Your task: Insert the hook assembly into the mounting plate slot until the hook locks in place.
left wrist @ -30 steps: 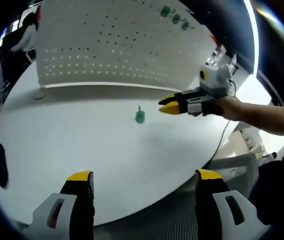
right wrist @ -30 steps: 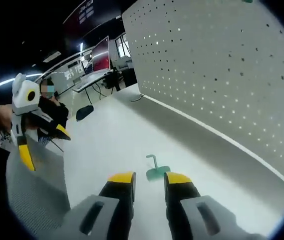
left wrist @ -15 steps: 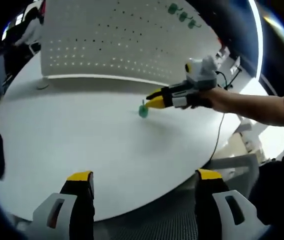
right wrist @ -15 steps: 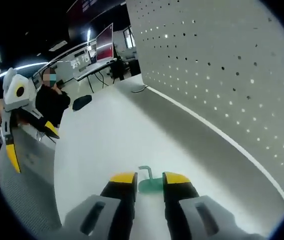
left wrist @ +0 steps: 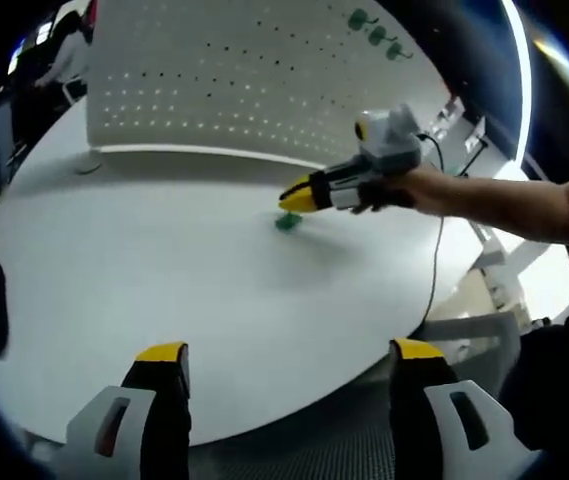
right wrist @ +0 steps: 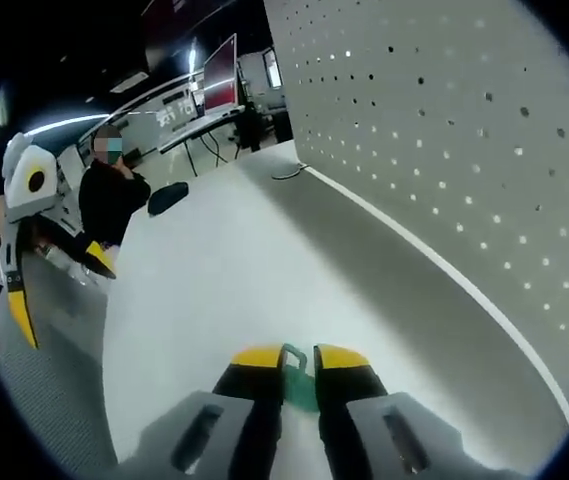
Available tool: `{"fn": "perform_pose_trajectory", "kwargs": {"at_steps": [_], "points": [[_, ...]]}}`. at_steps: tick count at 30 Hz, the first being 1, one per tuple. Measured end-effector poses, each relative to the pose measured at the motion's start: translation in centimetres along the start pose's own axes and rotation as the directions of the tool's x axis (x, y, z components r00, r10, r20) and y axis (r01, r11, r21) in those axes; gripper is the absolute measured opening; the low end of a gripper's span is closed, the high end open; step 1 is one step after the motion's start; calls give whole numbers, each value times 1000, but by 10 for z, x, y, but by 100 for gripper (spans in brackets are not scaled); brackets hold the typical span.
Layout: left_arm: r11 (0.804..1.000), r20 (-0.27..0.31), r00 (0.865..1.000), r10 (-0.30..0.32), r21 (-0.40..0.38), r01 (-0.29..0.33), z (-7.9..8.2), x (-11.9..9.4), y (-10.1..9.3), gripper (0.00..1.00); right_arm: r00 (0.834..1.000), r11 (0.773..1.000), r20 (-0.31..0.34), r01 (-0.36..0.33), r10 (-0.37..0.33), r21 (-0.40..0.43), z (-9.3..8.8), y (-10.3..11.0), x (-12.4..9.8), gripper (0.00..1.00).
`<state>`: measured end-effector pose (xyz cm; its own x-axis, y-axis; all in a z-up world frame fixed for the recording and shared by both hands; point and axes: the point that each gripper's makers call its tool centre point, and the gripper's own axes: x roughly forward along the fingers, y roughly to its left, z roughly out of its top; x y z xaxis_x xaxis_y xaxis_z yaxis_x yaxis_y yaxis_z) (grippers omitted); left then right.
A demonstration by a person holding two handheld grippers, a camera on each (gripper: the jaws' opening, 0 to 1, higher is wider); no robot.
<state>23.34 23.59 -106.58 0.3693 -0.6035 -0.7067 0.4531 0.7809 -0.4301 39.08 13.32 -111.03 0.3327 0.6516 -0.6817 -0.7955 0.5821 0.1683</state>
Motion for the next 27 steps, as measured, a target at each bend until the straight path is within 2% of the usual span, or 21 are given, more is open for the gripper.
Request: {"fn": "perform_pose_trajectory", "kwargs": {"at_steps": [7,12,16,18,23,27], "points": [[1000,4,1000,1,1,-1,3,-1,1,83,1000,994,1,-31,31,107,2,6,1,1],[1000,9,1000,1,5,-1,5,-1,0,83,1000,994,1,-26,26,109,1,9,-2,0],[1000,9,1000,-2,14,2,7,-2,-2,83,1000,997,12,-8,8,74,5,7,-9,0],[1000,8,1000,-3,17,3,8,-3,-2,83,999,996,46,16,-21,88,12,2,-16,0],[1000,14,1000,-7,26,7,12,-5,-5,83,984,979,146,71,-100,192,34,-13,-36,0],[1000,38,999,-19,17,19,21,-9,-8,83,962,970,209,135,-178,203,49,-25,-59,0]]}}
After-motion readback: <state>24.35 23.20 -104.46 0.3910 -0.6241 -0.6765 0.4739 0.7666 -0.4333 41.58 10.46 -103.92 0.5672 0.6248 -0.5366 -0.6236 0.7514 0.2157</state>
